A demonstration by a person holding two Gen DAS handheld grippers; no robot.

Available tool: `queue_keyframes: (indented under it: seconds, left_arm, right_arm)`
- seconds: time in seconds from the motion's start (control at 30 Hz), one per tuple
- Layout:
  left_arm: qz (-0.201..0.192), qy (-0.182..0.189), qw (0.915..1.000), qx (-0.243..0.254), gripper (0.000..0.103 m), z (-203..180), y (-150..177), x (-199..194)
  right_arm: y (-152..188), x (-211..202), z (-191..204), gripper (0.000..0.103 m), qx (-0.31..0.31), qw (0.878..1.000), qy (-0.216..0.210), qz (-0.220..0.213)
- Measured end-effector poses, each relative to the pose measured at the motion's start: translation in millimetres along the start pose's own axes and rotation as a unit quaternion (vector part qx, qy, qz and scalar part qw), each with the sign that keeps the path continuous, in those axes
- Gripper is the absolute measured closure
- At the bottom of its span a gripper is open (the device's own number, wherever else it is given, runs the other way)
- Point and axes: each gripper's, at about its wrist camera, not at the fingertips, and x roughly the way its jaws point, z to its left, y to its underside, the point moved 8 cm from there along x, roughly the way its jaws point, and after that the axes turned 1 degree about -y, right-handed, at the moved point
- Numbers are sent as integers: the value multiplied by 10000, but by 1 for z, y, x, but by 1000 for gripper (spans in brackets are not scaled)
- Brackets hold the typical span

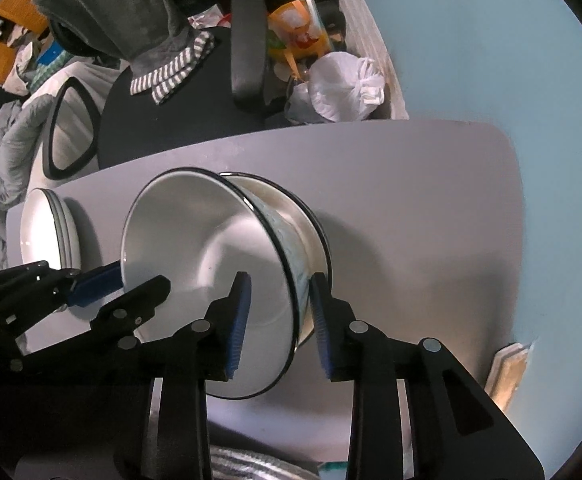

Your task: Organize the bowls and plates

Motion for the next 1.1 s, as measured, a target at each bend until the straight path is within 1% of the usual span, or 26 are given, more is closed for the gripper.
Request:
queue_keyframes:
  seconds: [0.07, 0.2, 0.23, 0.27, 0.3, 0.37, 0.6, 0.63, 0.67, 0.77, 0.8, 0.87, 1.03, 1.1]
  left_arm:
    - [-21, 20, 10000, -26, 76, 0, 1, -1]
    - [-47, 63, 9999, -69, 76, 1, 3, -2]
    - [-55, 102, 9999, -83, 75, 1, 3, -2]
    - [-84, 144, 9998, -99, 74, 0, 3, -3]
    - [-90, 110, 9998, -104, 74, 0, 3, -4]
    - [-116, 99, 9998, -97, 74, -1, 2, -5]
    - [-351, 69, 9992, -195, 73, 4, 5, -20]
    - [-409, 65, 9989, -222, 70, 5, 7, -24]
    - [-462, 69, 9986, -251, 64, 6, 7, -27]
    - [-724, 80, 9968, -328, 51, 11, 11, -40]
    - [-794, 52, 9963, -340, 50, 13, 12, -44]
    - [-915, -11, 9950, -392, 47, 20, 16, -53]
    - [-1166, 14, 9906, -719, 42, 40, 26, -73]
    - [-1262, 23, 9887, -810, 38, 46, 31, -79]
  right_arm:
    - [-1, -1, 2, 67, -18, 10000, -63, 11]
    - [-1, -6, 3, 65, -67, 10000, -26, -6]
    - [-2, -7, 2, 56, -67, 10000, 1, -21]
    - [-3, -10, 0, 45, -72, 9999, 121, -72]
    - [-4, -12, -2, 42, -83, 9997, 207, -122]
    - [-6, -16, -5, 41, -143, 9993, 305, -188]
    - [-5, -27, -12, 41, -118, 9988, 373, -307]
    - [-4, -29, -11, 41, -119, 9987, 384, -326]
    - [-3, -31, -12, 41, -126, 9985, 396, -347]
    - [1, -36, -9, 40, -160, 9982, 414, -399]
    - [2, -39, -7, 40, -177, 9981, 407, -431]
    - [4, -45, -3, 36, -195, 9978, 395, -497]
    - [8, -61, 9, 35, -222, 9971, 285, -675]
    - [11, -66, 14, 35, -251, 9967, 256, -725]
